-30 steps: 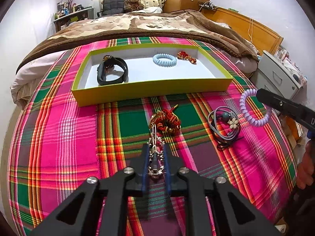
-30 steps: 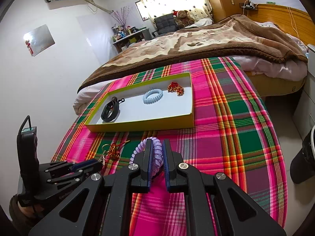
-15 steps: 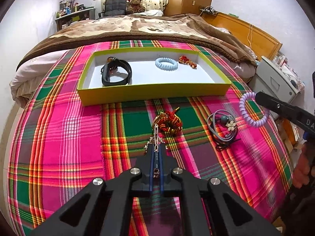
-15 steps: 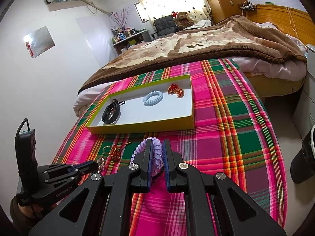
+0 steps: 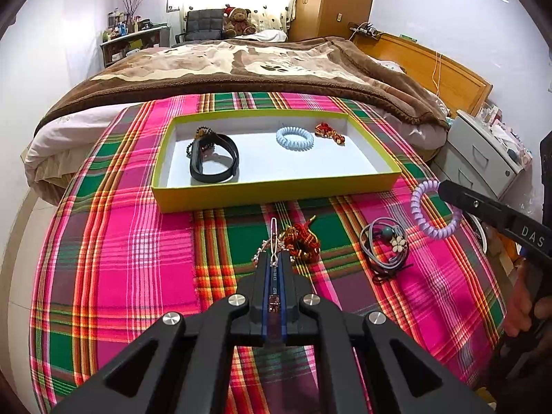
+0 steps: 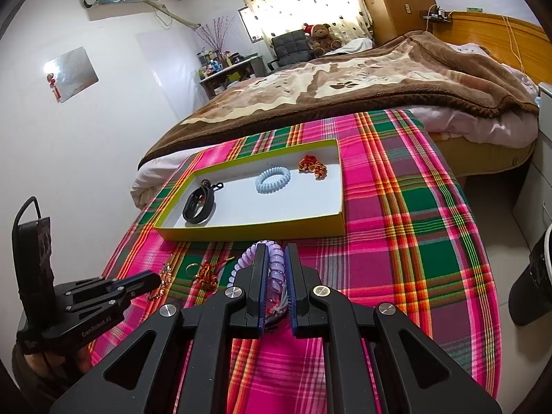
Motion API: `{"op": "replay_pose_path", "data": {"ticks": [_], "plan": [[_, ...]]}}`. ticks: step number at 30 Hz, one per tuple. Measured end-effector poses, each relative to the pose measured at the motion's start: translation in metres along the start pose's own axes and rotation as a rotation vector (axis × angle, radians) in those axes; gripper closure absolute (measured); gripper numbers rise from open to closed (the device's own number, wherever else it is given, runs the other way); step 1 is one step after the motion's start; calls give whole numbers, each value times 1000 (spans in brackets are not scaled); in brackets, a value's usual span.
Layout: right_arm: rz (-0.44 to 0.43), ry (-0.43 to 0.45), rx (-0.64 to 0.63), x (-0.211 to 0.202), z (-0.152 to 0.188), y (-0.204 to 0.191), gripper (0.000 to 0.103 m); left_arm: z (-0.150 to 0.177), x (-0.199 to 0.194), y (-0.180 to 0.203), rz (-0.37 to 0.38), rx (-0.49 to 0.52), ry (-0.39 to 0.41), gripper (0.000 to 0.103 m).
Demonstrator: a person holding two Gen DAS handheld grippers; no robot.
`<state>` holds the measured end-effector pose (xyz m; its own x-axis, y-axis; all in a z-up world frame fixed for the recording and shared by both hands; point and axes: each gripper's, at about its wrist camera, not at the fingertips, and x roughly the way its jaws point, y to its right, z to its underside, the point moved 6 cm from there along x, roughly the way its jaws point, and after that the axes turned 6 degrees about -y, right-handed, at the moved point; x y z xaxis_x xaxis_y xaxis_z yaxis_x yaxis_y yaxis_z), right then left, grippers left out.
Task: Organize jewelry
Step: 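Carry the gold chain pendant and lavender coil tie into the box, opening both tools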
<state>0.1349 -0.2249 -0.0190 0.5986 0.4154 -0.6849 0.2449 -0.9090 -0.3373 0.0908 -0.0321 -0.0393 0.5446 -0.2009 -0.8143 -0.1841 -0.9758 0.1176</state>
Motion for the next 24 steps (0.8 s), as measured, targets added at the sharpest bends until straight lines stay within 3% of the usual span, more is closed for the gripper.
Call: {"op": "replay_pose_path", "data": {"ticks": [24], "plan": [[36,24,8,12,-39,-1,93,-68,3,-13,12,24,57,98]]}}
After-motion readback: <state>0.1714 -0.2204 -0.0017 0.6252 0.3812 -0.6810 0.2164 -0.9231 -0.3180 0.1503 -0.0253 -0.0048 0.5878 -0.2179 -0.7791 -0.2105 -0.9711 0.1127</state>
